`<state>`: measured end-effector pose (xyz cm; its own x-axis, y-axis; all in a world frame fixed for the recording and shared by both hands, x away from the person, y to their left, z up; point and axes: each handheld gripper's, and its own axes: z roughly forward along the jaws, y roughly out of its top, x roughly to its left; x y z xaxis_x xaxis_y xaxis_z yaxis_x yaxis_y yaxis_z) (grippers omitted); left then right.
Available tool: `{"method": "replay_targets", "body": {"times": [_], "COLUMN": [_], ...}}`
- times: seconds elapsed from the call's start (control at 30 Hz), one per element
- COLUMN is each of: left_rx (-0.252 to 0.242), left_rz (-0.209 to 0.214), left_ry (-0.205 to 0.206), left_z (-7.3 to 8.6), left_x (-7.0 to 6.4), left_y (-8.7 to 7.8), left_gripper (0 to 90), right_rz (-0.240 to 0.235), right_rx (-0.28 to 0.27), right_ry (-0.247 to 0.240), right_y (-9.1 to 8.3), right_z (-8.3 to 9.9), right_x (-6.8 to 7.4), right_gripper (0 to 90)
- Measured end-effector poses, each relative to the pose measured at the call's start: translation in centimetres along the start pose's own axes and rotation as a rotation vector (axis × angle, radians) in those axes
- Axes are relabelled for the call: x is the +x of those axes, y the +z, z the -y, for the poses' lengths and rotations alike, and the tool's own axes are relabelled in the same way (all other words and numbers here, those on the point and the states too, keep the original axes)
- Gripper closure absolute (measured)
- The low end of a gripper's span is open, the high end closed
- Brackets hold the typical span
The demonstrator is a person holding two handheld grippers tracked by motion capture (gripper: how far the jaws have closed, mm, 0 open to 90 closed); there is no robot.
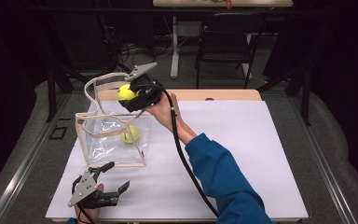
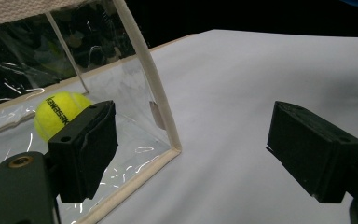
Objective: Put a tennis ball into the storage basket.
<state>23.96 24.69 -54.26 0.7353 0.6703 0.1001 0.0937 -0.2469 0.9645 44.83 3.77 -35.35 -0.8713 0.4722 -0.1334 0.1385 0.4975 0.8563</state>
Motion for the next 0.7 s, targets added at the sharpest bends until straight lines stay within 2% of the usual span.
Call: {"method": "replay_targets", "body": {"times": [0.7], "left_rx": [-0.006], "left_rz": [-0.002], "left_ry": [-0.002], "left_z": [-0.03], "left_x": [0.02], "left_y": [-0.06], "left_gripper": [15.9], "right_rz": [0.005], "right_rx": [0.056], "right_ry": [-0.002], "right_y": [0.76], "right_z": [0.4], "right_x": [0.09], "right_gripper": [26.1]}}
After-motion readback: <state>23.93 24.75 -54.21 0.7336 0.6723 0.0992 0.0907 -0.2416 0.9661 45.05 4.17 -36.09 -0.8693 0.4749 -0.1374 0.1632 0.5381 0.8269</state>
